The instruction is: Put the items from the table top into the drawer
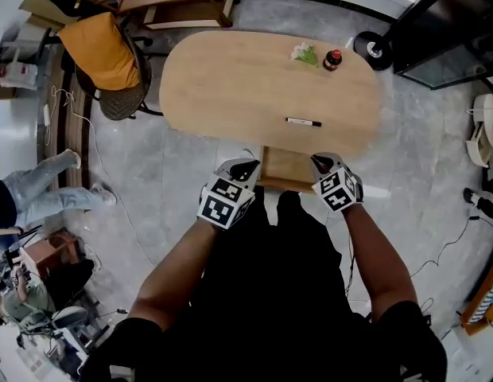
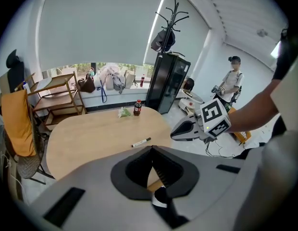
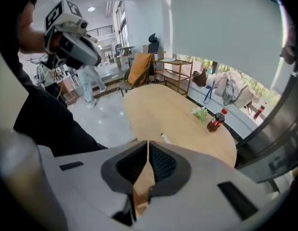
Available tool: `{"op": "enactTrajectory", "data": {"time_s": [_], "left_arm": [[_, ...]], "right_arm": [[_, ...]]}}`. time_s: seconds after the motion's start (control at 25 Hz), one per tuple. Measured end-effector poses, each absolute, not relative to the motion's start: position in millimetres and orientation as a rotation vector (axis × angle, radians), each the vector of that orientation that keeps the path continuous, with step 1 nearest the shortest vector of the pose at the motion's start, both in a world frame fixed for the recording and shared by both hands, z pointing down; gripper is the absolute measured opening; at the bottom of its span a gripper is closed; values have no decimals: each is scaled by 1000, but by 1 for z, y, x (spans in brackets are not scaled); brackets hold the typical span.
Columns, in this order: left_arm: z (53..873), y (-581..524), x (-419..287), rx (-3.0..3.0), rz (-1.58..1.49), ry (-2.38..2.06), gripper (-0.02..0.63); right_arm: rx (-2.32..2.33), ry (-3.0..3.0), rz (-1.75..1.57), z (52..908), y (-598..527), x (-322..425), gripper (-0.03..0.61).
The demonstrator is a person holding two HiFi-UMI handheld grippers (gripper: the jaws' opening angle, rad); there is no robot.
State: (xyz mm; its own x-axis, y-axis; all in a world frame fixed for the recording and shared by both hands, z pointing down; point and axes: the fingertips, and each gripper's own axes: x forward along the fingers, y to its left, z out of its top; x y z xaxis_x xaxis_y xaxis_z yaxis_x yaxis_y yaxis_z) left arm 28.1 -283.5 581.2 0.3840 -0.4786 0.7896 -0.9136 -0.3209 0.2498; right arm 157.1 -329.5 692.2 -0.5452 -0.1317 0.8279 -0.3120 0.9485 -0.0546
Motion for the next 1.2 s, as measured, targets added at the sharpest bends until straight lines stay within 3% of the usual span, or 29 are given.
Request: {"op": "enactTrajectory", "data": {"time_s": [0.36, 0.56, 0.68, 1.2], "left_arm": [[670, -298, 11, 1801, 744, -1085, 2], [706, -278, 13, 1847, 889, -973, 2], [713, -273, 9, 1824, 850, -974, 2], [709, -277, -20, 1747, 736, -1064, 2]], "right_arm": [[173, -1935, 187, 827, -376, 125, 6], [127, -1814, 101, 895, -415, 116, 11], [101, -1786, 56, 914, -430, 103, 95], [-68, -1660, -139, 961, -428, 101, 86]]}}
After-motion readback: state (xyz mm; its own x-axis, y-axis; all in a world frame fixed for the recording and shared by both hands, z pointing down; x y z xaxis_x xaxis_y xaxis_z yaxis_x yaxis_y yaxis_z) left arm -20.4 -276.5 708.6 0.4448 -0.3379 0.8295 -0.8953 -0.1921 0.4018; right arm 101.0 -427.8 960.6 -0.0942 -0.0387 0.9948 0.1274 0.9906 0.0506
